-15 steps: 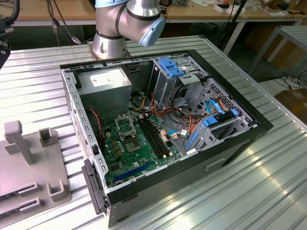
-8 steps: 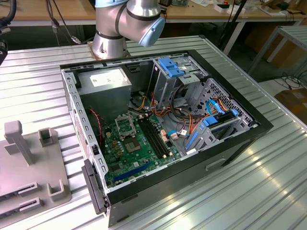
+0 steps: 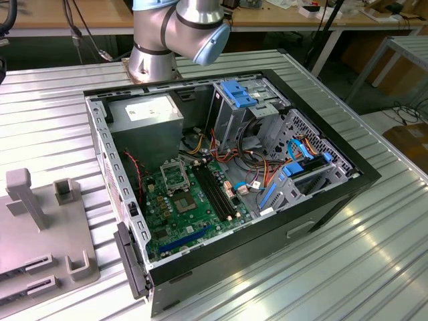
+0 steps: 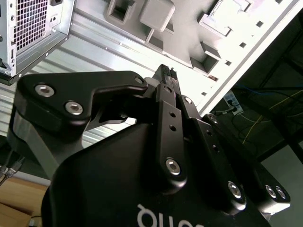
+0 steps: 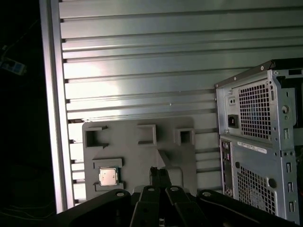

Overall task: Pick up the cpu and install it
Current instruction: 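Reach for the cpu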

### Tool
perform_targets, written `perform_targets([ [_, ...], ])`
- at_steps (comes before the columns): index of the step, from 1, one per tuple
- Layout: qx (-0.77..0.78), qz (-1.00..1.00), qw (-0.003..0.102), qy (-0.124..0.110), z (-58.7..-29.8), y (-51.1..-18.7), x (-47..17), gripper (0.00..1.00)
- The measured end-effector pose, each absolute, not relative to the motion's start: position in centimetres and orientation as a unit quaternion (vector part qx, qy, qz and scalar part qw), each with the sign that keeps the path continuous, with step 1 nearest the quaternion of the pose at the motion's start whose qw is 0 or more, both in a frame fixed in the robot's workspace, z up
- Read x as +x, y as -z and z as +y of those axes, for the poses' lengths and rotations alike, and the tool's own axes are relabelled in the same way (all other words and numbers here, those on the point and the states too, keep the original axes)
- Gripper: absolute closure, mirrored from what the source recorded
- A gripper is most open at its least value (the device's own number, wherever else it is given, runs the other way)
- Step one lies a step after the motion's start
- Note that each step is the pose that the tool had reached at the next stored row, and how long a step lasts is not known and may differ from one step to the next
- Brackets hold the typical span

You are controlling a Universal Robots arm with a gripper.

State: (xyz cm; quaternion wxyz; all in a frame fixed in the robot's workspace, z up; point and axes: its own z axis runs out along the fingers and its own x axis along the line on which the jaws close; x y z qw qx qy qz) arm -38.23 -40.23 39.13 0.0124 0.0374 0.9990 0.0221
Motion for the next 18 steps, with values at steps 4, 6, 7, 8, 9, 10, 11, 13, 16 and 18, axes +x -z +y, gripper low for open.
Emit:
perform_targets([
  [4,0.037,0.999,0.012,-0.022,-40.23,-39.13,-38.43,0.89],
  [6,0.037,0.999,0.012,-0.022,-40.23,-39.13,-38.54,0.89],
  [7,0.037,0.999,0.012,-0.022,-40.23,-39.13,-38.6,0.89],
  [8,0.037,0.999,0.012,-0.022,-40.23,-39.13,-38.65,0.89],
  [9,0.037,0.999,0.012,-0.022,-40.23,-39.13,-38.7,0.89],
  [10,0.037,0.999,0.012,-0.022,-40.23,-39.13,-38.75,0.89],
  [11,0.037,0.999,0.012,-0.022,-40.23,-39.13,-38.8,0.89],
  [13,0.037,0.999,0.012,-0.022,-40.23,-39.13,-38.92,0.89],
  [16,0.037,0.999,0.012,-0.022,-40.23,-39.13,-39.07,0.89],
  [18,0.037,0.999,0.012,-0.022,-40.23,-39.13,-39.18,0.89],
])
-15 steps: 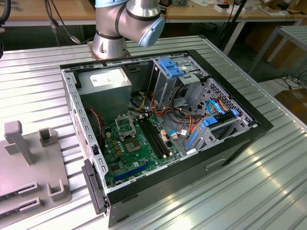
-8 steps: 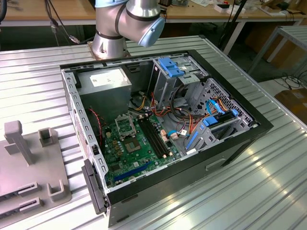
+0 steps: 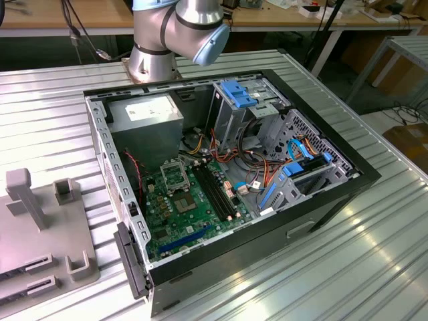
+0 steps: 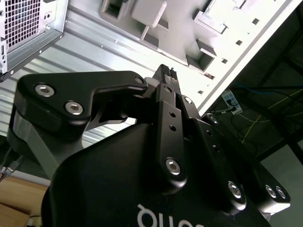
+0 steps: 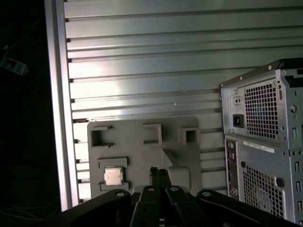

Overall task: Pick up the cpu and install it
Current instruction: 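Reach for the cpu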

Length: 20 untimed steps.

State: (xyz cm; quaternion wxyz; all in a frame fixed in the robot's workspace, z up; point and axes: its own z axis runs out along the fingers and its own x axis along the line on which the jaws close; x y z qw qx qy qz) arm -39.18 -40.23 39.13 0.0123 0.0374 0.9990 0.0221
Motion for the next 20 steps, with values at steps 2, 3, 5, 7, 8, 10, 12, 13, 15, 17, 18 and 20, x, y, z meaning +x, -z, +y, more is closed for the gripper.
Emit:
perform_targets([
  [2,0.037,0.999,0.012,-0.022,-40.2,-39.1,-39.3,0.89],
  [3,0.037,0.999,0.012,-0.022,-40.2,-39.1,-39.4,0.89],
  [5,0.037,0.999,0.012,-0.022,-40.2,-39.1,-39.5,0.89],
  [7,0.037,0.999,0.012,-0.022,-40.2,-39.1,-39.7,0.89],
  [8,0.037,0.999,0.012,-0.022,-40.2,-39.1,-39.8,0.89],
  [10,0.037,0.999,0.012,-0.022,-40.2,-39.1,-40.0,0.89],
  [12,0.037,0.999,0.012,-0.022,-40.3,-39.1,-40.2,0.89],
  [13,0.037,0.999,0.012,-0.022,-40.4,-39.1,-40.3,0.89],
  [15,0.037,0.999,0.012,-0.022,-40.6,-39.1,-40.5,0.89],
  [17,0.037,0.999,0.012,-0.022,-40.8,-39.1,-40.8,0.89],
  [18,0.037,0.999,0.012,-0.022,-40.9,-39.1,-41.0,0.89],
  [20,0.037,0.999,0.012,-0.022,-41.2,-39.0,-42.0,0.89],
])
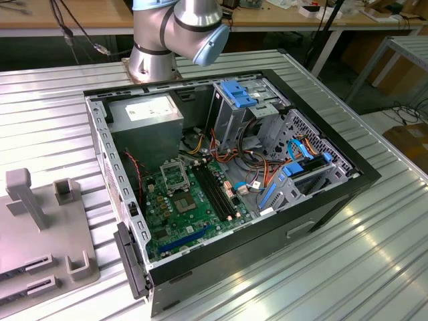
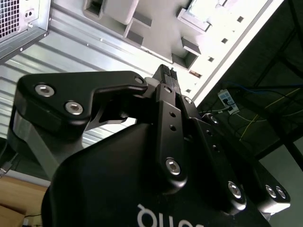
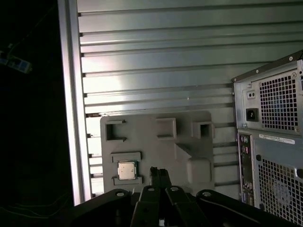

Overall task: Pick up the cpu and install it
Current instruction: 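Reach for the cpu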

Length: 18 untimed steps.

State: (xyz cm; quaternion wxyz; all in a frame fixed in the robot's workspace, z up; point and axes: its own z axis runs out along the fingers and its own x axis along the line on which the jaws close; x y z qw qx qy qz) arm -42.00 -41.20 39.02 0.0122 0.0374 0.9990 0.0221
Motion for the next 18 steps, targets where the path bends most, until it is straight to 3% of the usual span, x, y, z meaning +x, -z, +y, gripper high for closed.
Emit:
perform_targets([
  [18,0.037,0.999,0.012,-0.022,-42.2,-38.8,-46.3,0.89],
])
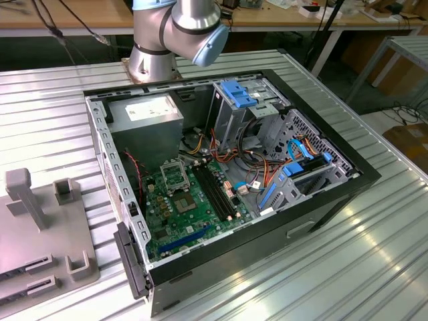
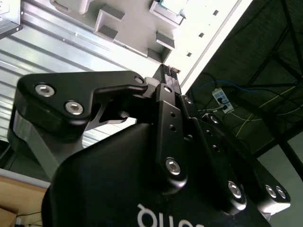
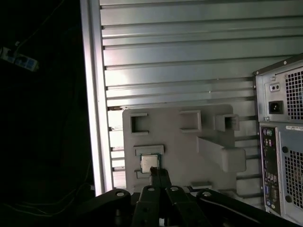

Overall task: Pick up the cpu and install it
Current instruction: 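Reach for the cpu, then pick up the cpu and move it towards the insertion slot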

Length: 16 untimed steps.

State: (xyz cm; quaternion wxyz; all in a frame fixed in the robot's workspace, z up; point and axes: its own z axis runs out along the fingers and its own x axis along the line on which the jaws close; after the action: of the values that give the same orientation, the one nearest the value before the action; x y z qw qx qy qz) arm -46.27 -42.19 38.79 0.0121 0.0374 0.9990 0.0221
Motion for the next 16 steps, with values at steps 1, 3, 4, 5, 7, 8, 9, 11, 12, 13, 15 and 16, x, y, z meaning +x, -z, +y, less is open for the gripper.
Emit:
perform_targets([
  [1,0.037,0.999,0.012,-0.022,-42.21,-38.79,-46.42,0.89],
  [3,0.037,0.999,0.012,-0.022,-42.2,-38.79,-46.45,0.89],
  [4,0.037,0.999,0.012,-0.022,-42.2,-38.79,-46.5,0.89],
  [5,0.037,0.999,0.012,-0.022,-42.2,-38.79,-46.53,0.89],
  [7,0.037,0.999,0.012,-0.022,-42.2,-38.79,-46.54,0.89],
  [8,0.037,0.999,0.012,-0.022,-42.2,-38.79,-46.54,0.89],
  [9,0.037,0.999,0.012,-0.022,-42.2,-38.79,-46.54,0.89],
  [11,0.037,0.999,0.012,-0.022,-42.2,-38.79,-46.54,0.89],
  [12,0.037,0.999,0.012,-0.022,-42.2,-38.79,-46.55,0.89],
  [13,0.037,0.999,0.012,-0.022,-42.21,-38.78,-46.58,0.89],
  [15,0.037,0.999,0.012,-0.022,-42.24,-38.76,-46.65,0.89],
  [16,0.037,0.999,0.012,-0.022,-42.31,-38.73,-46.68,0.89],
])
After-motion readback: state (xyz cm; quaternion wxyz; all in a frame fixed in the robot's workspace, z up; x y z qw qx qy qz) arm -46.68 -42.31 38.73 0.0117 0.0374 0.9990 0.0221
